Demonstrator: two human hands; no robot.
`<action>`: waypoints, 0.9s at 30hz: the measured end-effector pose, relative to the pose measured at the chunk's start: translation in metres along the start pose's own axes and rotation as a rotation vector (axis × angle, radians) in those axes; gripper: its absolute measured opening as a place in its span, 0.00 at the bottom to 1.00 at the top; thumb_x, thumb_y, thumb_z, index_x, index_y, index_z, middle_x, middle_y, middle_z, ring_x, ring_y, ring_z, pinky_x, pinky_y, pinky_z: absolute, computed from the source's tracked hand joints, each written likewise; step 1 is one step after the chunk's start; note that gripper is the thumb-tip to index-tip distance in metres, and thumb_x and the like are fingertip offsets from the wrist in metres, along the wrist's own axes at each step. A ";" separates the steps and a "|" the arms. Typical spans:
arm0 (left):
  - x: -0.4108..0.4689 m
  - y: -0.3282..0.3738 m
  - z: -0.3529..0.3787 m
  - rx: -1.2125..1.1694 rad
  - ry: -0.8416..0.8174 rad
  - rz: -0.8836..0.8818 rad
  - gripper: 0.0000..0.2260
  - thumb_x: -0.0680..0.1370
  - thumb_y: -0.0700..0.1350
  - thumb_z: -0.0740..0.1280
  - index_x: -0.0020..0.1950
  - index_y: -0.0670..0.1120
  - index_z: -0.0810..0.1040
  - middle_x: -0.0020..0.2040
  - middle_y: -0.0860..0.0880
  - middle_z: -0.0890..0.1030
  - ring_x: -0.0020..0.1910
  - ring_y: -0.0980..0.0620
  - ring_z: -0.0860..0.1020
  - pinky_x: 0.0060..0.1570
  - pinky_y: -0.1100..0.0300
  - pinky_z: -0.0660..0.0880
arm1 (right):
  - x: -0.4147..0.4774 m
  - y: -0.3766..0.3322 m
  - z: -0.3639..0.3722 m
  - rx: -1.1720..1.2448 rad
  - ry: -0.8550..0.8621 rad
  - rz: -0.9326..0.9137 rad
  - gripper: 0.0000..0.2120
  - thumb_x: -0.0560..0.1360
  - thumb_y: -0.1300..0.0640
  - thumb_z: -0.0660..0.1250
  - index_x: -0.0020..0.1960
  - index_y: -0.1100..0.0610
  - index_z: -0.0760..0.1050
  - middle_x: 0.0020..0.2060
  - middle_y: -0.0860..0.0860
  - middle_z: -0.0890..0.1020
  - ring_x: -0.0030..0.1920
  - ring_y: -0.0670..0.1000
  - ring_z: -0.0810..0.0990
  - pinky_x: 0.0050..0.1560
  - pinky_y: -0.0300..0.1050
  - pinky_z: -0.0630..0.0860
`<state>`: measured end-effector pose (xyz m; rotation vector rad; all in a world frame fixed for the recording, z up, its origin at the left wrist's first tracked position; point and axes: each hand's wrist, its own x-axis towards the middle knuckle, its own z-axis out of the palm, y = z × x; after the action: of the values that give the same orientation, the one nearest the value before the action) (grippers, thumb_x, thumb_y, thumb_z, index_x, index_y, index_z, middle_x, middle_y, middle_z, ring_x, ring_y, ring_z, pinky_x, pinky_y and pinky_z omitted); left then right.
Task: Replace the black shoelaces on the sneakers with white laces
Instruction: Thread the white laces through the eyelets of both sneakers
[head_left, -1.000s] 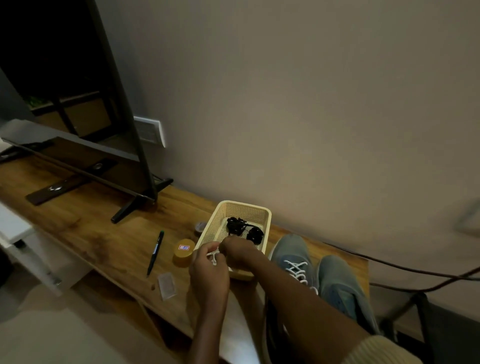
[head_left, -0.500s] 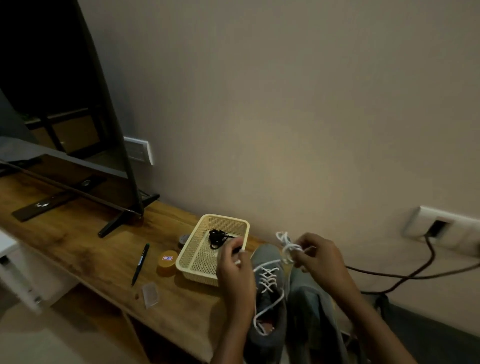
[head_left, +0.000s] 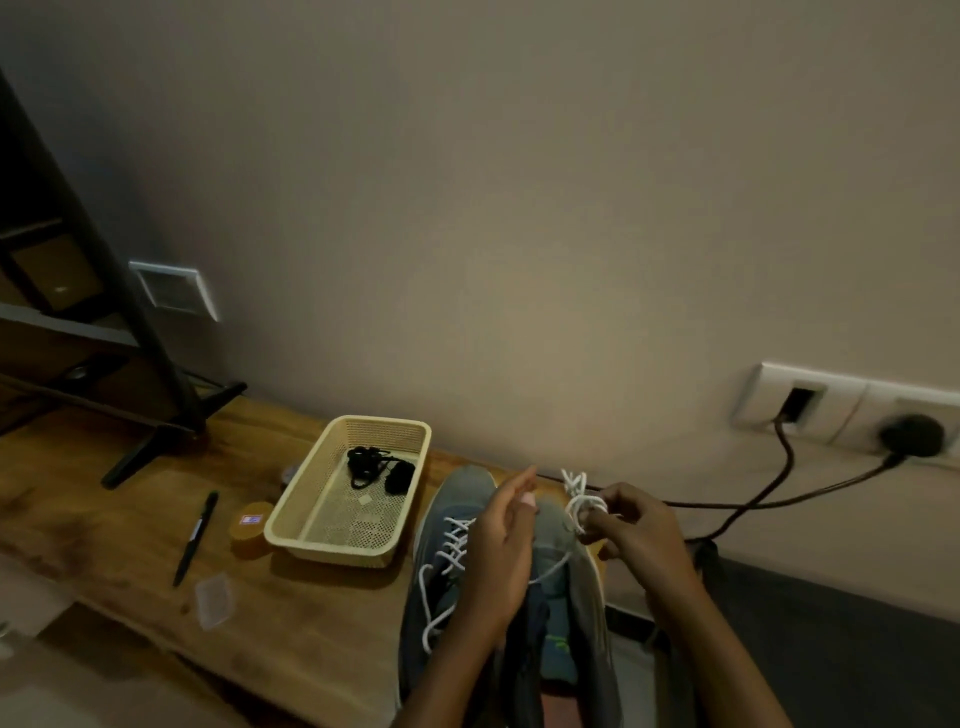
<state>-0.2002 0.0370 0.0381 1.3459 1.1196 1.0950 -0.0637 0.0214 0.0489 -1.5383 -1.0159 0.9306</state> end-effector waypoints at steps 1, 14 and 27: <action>0.005 0.000 0.000 -0.005 -0.047 0.002 0.14 0.81 0.41 0.58 0.66 0.52 0.70 0.62 0.53 0.76 0.61 0.56 0.75 0.61 0.58 0.73 | 0.002 -0.001 -0.001 -0.002 -0.022 0.003 0.03 0.72 0.68 0.67 0.40 0.65 0.77 0.33 0.56 0.81 0.32 0.51 0.80 0.30 0.40 0.72; 0.019 0.005 -0.001 -0.251 0.163 -0.185 0.04 0.78 0.38 0.64 0.48 0.46 0.77 0.35 0.49 0.83 0.31 0.56 0.78 0.29 0.66 0.72 | 0.004 0.001 -0.018 0.481 0.134 0.229 0.07 0.77 0.63 0.63 0.47 0.64 0.79 0.37 0.58 0.82 0.28 0.48 0.75 0.28 0.38 0.71; 0.033 0.010 -0.036 -0.843 0.436 -0.452 0.05 0.79 0.40 0.61 0.44 0.44 0.74 0.39 0.48 0.77 0.36 0.53 0.74 0.30 0.64 0.74 | 0.008 0.000 -0.034 0.821 0.430 0.314 0.11 0.78 0.60 0.57 0.38 0.59 0.72 0.25 0.48 0.65 0.23 0.44 0.61 0.25 0.36 0.58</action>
<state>-0.2302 0.0748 0.0510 0.1863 1.0074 1.3235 -0.0292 0.0174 0.0549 -1.1128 -0.0395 0.9963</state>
